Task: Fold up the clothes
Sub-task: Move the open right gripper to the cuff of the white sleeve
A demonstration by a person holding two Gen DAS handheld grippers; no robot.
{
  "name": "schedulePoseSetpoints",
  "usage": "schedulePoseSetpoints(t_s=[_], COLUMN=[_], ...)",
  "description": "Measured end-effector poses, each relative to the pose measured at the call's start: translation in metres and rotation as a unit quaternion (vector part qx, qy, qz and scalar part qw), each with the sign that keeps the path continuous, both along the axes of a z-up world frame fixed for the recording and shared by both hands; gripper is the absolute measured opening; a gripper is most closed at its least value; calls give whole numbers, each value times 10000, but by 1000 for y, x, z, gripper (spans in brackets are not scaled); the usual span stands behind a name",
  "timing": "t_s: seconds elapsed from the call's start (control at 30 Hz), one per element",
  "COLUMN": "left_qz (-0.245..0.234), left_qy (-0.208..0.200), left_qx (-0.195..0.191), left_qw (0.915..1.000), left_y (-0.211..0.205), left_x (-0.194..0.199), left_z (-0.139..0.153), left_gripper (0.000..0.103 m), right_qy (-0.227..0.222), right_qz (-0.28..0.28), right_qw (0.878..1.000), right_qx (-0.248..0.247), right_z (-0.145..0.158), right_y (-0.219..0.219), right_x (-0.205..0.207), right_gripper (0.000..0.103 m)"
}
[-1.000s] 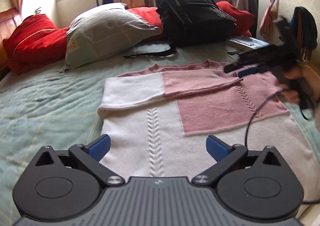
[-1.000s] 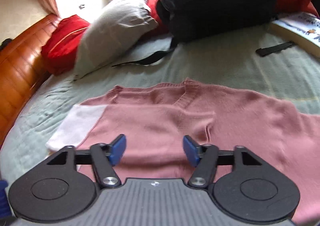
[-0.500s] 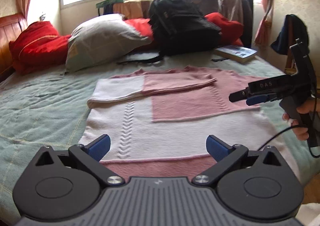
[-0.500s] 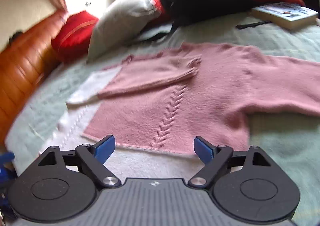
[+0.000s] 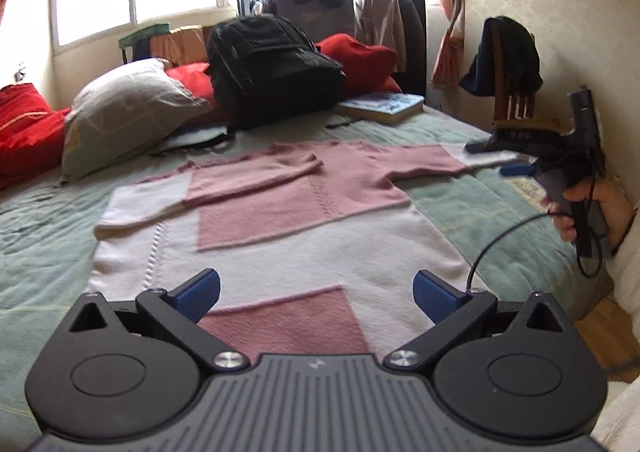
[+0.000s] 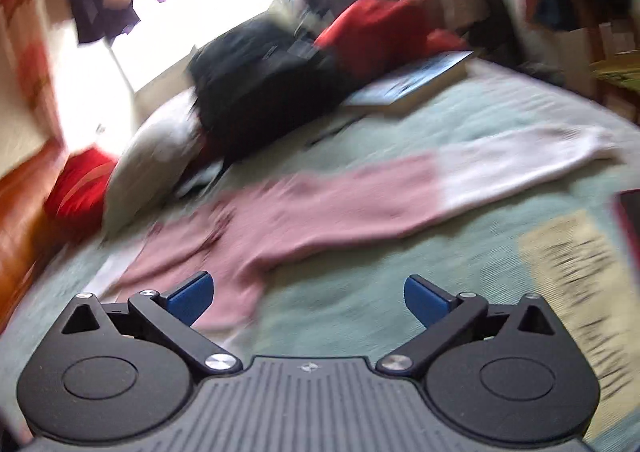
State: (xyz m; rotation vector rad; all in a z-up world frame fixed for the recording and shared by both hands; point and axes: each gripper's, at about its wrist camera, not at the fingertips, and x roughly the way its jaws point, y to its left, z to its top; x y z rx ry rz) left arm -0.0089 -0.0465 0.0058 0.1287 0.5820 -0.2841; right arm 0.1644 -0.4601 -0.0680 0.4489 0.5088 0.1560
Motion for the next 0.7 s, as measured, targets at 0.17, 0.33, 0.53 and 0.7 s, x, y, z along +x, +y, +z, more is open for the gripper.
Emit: schedulePoseSetpoints(t_s=[0.17, 0.33, 0.53, 0.7], left_qz=[-45, -8, 47, 60], left_qy=[214, 424, 630, 738], left_qx=[95, 100, 84, 110], left_qw=[9997, 9990, 9980, 9972], left_y=[-11, -14, -15, -15], left_x=[15, 37, 62, 76], left_z=[-10, -19, -28, -33], left_gripper=[102, 102, 102, 102], right_qy=[-121, 149, 413, 401], right_qz=[-585, -854, -893, -923], right_qw=[9977, 9955, 9939, 9915], right_qx=[321, 391, 501, 826], right_z=[-14, -29, -44, -55], right_y=[-51, -71, -78, -88], right_x=[12, 40, 71, 91], right_gripper=[103, 103, 103, 103])
